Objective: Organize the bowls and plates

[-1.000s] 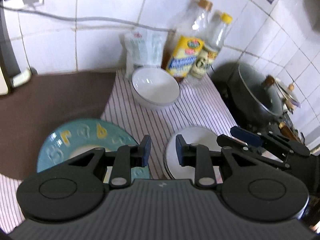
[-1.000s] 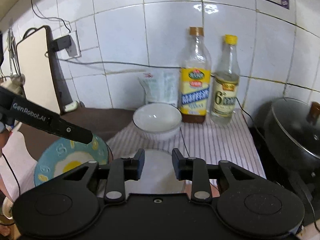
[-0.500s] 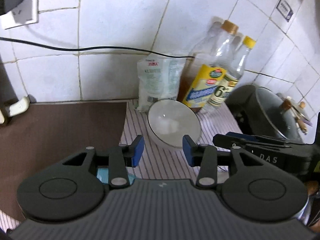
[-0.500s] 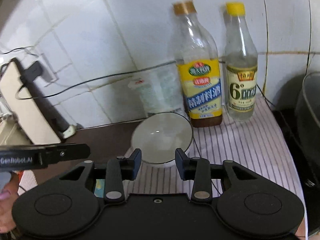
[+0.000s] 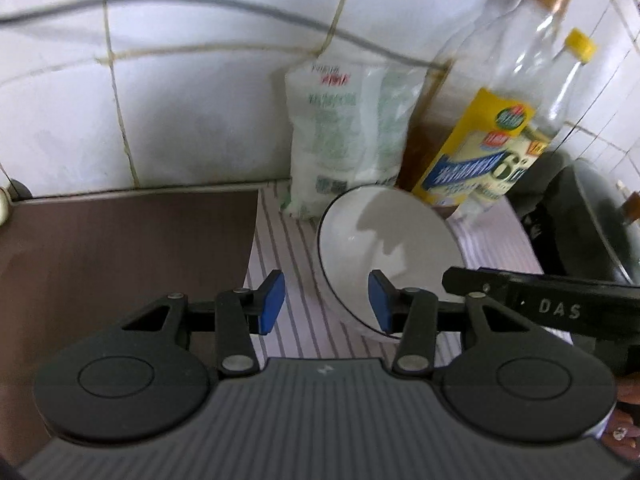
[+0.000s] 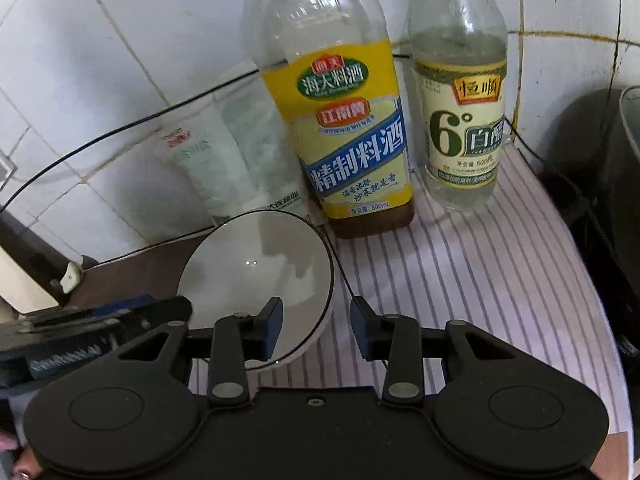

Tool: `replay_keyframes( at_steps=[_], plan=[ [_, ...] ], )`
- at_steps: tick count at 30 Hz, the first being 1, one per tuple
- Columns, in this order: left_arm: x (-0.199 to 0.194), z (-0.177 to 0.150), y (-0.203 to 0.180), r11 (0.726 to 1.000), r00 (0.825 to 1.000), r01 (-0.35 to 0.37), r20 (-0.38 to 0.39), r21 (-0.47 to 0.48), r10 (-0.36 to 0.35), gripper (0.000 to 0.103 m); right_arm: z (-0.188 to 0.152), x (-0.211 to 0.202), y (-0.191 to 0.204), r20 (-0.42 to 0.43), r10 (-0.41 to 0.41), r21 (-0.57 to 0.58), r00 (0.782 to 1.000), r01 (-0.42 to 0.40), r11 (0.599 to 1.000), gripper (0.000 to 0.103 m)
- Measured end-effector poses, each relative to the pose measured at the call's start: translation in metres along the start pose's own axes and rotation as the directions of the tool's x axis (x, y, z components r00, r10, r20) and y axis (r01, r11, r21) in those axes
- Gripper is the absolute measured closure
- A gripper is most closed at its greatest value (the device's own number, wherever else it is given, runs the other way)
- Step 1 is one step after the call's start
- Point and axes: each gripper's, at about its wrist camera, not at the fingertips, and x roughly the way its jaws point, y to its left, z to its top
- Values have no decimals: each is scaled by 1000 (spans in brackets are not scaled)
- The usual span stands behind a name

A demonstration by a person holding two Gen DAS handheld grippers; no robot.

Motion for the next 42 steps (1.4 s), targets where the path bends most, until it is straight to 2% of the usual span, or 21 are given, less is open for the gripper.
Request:
replay_keyframes(
  at_steps=[2,3,9,13,19,20,23,25,28,34,42],
  plan=[
    [8,0,1,1000,1000,2,-29,5,-2,63,2,6,-2,-3,-7,17,1000,7,1000,61],
    [11,0,2,1000,999,7,-39,7,-7,69,4,8,-3,-6,-5,29,1000,6,1000,61],
    [21,1,8,997,996,57,-70,-56,-60,84,8,16,-8,-9,-9,65,1000,10,998,61],
    [22,2,7,996,995,68,-67,-54,-72,84,8,23,-5,-6,35,28,999,-34,999,61],
    [25,1,8,995,995,59,-70,-82,-65,84,16,33,5,-21,23,3,1000,-23,1000,60],
    [25,1,8,994,996,58,-69,-88,-64,84,15,34,7,-18,10,-4,1000,-10,1000,62],
    [24,-1,6,996,996,53,-66,-77,-58,84,13,30,12,-7,-32,-34,999,32,999,75],
    [23,-4,4,997,996,44,-70,-59,-48,84,11,26,8,-5,-30,-34,1000,29,999,83],
    [21,-6,2,997,995,42,-84,-58,-47,84,9,21,7,-6,-27,-41,1000,26,999,87],
    [2,-10,-1,997,994,45,-96,-67,-51,84,0,3,9,9,-14,-38,1000,14,999,87],
    [-42,-13,-9,998,995,49,-80,-35,-52,84,-13,-47,14,79,67,3,995,-67,998,87]
  ],
)
